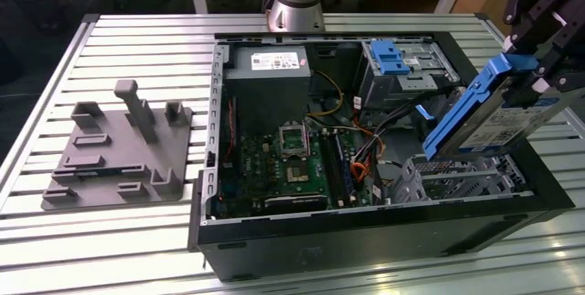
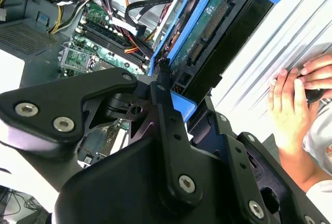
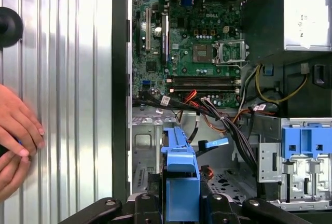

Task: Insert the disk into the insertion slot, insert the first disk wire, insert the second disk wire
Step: 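Insert the disk into the insertion slot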

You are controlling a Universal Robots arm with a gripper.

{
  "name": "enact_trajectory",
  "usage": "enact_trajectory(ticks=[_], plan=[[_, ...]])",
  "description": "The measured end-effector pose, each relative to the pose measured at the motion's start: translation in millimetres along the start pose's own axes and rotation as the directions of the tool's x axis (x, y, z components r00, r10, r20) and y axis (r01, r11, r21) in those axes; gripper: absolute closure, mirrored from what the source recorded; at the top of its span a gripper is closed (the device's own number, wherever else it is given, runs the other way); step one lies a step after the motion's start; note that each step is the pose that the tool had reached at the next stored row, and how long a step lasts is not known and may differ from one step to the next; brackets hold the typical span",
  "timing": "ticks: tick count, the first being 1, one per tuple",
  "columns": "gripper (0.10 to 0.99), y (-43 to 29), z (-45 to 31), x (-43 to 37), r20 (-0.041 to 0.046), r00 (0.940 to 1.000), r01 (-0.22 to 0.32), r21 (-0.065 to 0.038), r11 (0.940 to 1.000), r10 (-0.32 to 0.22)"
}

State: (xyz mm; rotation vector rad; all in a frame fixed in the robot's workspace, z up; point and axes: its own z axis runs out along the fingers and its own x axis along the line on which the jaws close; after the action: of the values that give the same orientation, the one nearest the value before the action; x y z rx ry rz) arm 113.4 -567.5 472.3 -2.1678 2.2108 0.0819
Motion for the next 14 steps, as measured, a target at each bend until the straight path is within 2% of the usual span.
enact_trajectory(ticks=[14], plan=[[0.722, -0.8, 6.3, 0.1, 0.0, 1.0, 0.01, -0.004, 0.9999, -0.01]])
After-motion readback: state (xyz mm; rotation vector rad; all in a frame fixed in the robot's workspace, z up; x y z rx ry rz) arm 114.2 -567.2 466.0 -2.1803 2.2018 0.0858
